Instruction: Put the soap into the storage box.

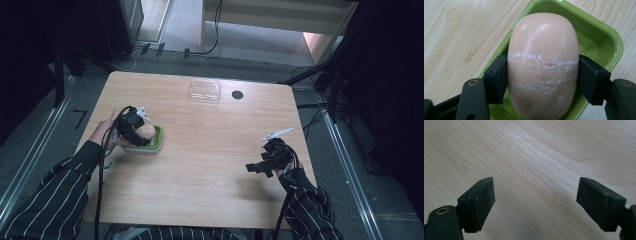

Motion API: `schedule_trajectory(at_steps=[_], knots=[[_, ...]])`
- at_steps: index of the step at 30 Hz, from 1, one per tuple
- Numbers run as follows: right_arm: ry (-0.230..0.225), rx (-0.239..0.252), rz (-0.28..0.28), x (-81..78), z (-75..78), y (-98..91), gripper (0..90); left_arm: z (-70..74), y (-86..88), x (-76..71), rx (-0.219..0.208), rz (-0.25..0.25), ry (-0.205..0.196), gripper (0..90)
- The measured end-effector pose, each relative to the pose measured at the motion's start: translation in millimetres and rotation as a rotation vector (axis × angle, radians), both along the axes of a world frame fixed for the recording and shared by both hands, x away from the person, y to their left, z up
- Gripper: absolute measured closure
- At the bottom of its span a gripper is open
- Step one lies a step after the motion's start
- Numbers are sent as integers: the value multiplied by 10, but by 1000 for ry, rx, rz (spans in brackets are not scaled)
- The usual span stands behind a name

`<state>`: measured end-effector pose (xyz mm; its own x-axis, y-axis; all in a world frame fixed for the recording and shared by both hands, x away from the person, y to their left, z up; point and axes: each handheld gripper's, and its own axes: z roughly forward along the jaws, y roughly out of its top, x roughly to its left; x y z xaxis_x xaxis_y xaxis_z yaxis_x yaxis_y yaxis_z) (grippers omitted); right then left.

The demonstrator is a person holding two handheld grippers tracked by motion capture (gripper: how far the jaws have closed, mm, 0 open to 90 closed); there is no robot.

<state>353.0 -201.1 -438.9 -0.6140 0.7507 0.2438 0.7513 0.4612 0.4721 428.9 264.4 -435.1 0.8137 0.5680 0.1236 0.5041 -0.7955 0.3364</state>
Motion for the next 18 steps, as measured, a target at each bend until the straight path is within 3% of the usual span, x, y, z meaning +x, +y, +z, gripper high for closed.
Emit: schedule_trajectory(at_steps=[18], knots=[[-2,2,-1,-9,6,-2,160,-32,-3,18,-12,31,12,335]])
